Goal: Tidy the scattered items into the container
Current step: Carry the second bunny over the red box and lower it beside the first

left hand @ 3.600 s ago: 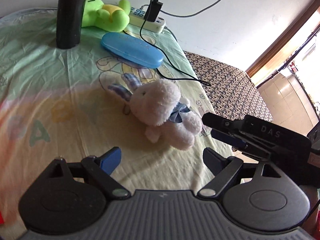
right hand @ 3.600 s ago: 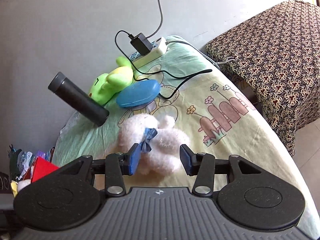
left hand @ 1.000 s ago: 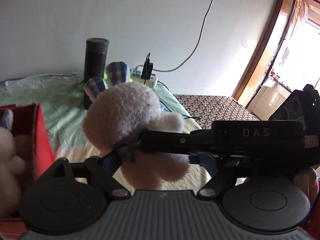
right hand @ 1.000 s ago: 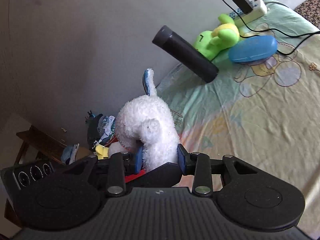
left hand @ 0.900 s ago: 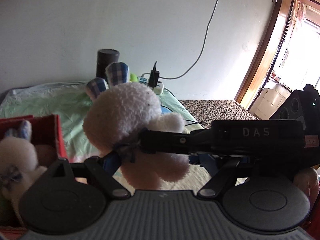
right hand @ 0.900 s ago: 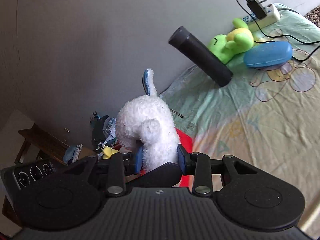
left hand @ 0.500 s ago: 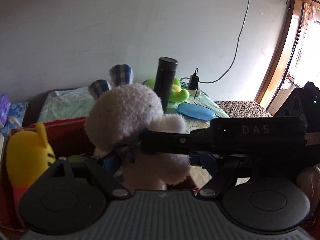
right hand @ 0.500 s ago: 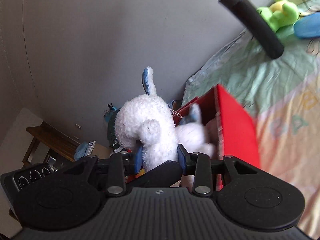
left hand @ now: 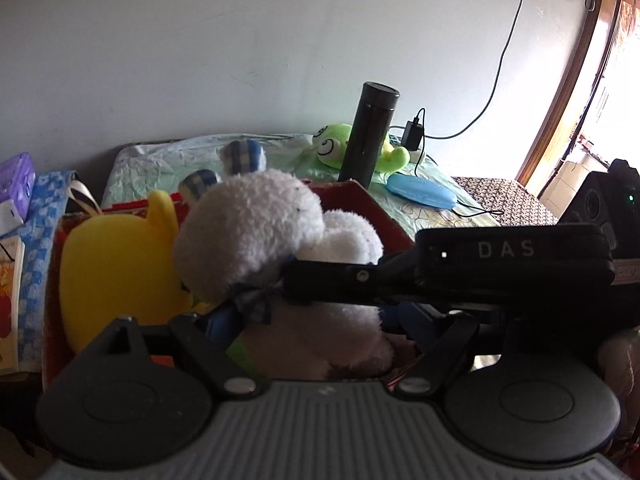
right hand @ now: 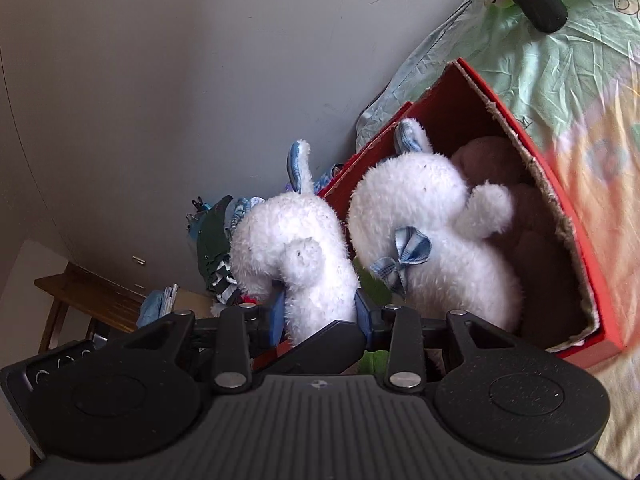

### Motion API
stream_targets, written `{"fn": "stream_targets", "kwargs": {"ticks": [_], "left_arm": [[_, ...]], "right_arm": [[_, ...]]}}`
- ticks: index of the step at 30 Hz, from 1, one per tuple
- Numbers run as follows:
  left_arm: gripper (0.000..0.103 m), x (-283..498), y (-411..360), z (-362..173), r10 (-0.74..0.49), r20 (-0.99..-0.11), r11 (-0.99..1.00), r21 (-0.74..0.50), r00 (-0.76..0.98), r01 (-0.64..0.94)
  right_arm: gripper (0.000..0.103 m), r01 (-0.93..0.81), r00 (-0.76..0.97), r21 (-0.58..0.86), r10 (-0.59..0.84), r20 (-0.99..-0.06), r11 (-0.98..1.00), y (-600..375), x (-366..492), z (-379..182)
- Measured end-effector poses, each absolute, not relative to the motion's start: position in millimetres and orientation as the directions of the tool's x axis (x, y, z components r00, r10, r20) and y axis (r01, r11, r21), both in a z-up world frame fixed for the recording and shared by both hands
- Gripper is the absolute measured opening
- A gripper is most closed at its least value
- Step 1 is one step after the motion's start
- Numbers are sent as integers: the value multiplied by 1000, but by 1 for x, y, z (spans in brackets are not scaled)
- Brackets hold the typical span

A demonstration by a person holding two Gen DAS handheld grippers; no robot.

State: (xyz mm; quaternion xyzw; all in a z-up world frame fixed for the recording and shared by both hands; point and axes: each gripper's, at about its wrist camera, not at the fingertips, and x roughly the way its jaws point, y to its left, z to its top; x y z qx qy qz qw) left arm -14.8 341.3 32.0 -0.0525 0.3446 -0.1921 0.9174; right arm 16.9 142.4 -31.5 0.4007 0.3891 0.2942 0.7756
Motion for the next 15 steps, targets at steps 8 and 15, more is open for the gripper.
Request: {"fn": "stream_targets", "kwargs": {"ticks": [8, 15], "left_arm": [[85, -7, 351, 27, -408, -621, 912, -249, 669, 325], [85, -4, 352, 20, -410, -633, 910, -232, 657, 344]], "right_arm": [[39, -133, 524, 830, 749, -405, 542, 151, 17, -28], [43, -144, 534, 763, 699, -476, 630, 160, 17, -25]]}}
